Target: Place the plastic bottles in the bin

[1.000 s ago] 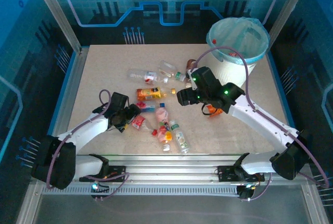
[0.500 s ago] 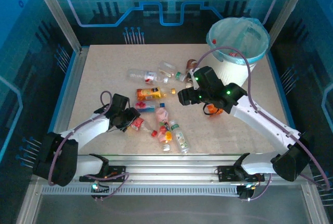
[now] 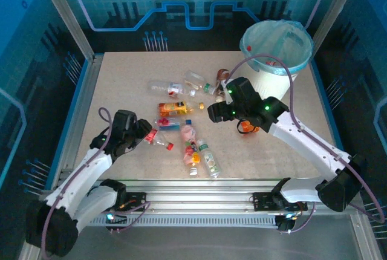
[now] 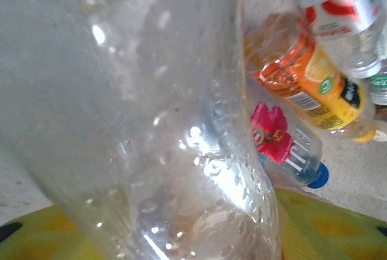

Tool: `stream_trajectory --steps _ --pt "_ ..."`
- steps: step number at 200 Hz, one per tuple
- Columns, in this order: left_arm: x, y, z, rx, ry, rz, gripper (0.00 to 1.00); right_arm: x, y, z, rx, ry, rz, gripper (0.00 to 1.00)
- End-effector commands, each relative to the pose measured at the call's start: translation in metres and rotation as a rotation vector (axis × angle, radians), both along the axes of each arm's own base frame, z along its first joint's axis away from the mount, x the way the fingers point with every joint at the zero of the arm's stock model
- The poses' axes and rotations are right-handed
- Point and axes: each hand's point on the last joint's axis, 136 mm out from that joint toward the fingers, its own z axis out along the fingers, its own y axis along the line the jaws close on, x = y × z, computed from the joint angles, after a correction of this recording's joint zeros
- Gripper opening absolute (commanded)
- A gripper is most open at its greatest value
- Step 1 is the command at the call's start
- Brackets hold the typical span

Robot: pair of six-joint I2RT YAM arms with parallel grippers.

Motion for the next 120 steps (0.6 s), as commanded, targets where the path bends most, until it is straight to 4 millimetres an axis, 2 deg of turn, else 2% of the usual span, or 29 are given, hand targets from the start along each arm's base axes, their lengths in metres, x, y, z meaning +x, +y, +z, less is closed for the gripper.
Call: stream_trajectory --steps 1,29,65,90,101,120 --pt "-0.003 0.024 0.039 0.148 -0.075 0.007 0.56 -0.001 -0.002 0.032 0.06 -0.054 -0.002 0.82" --pt "0.0 0.032 0.094 0.246 -0.202 -0.038 0.49 -0.004 0.002 0.054 0.108 -0.109 0.033 0.81" --pt "0.014 0.016 0.171 0.358 -0.391 -0.194 0.45 -0.012 0.008 0.085 0.205 -0.218 0.1 0.81" --pt "0.019 -0.018 0.213 0.45 -0.533 -0.368 0.39 -0.02 0.009 0.108 0.264 -0.304 0.145 0.81" --pt "0.019 -0.039 0.224 0.503 -0.587 -0.46 0.38 -0.024 0.01 0.118 0.29 -0.343 0.168 0.81" --pt "0.02 -0.08 0.232 0.631 -0.656 -0.61 0.39 -0.032 0.011 0.134 0.336 -0.403 0.208 0.81"
